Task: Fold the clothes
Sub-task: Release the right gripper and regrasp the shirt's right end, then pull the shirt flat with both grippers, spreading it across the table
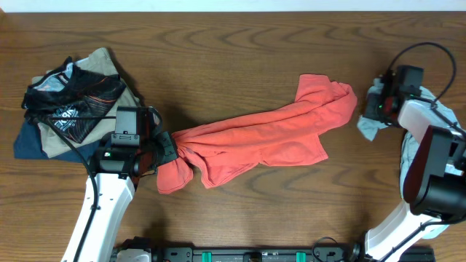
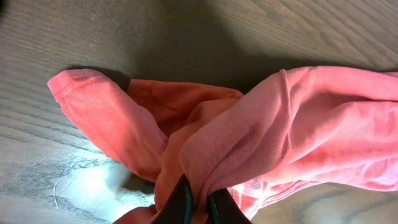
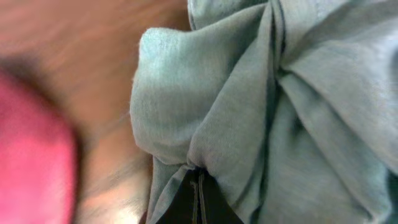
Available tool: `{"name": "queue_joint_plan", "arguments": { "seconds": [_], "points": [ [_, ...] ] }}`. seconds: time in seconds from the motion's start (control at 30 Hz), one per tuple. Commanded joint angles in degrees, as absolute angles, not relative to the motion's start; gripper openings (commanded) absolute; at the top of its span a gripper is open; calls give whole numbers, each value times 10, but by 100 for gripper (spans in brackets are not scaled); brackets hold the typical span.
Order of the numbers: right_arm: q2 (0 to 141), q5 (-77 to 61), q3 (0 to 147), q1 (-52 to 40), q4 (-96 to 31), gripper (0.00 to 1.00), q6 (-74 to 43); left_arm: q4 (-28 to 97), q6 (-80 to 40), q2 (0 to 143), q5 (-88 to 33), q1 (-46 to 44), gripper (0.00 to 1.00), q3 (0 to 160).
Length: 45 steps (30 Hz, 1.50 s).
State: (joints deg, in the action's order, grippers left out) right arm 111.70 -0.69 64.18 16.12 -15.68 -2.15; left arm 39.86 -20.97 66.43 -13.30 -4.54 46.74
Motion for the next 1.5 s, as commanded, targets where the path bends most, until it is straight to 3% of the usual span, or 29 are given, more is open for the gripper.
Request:
{"name": "queue_joint_plan", "arguments": {
  "seconds": [0.0,0.13,0.23,0.3,0.43,0.57,0.63,0.77,1.03,1.2,1.47],
  "points": [
    [1163,81,634,199,-135,1,-39,399,-206,666,-124,-43,7,470],
    [1186,130,634,239,-103,2,-62,399,-206,666,-124,-43,7,470],
    [1192,135,634,271,-84,17,-72,399,-206,666,-124,-43,7,470],
    [1193,135,635,294,-75,22,-80,399,-206,666,-124,-43,8,470],
    [1193,103,645,322,-75,49,-80,399,-207,666,-124,-43,7,470],
    [1185,-19,666,324,-83,77,-66,398,-207,666,-124,-43,7,470],
    [1174,-102,680,318,-88,83,-66,398,-206,666,-124,-43,7,470],
    [1134,-225,690,286,-106,82,-66,398,-206,666,-123,-43,8,470],
    [1104,-234,682,185,-311,67,-55,394,-206,669,-123,-43,8,470],
    [1105,-207,658,114,-408,68,-8,394,-206,684,-123,-43,8,470],
    [1105,-203,613,28,-444,69,10,394,-206,721,-124,-43,8,470]
  ]
}}
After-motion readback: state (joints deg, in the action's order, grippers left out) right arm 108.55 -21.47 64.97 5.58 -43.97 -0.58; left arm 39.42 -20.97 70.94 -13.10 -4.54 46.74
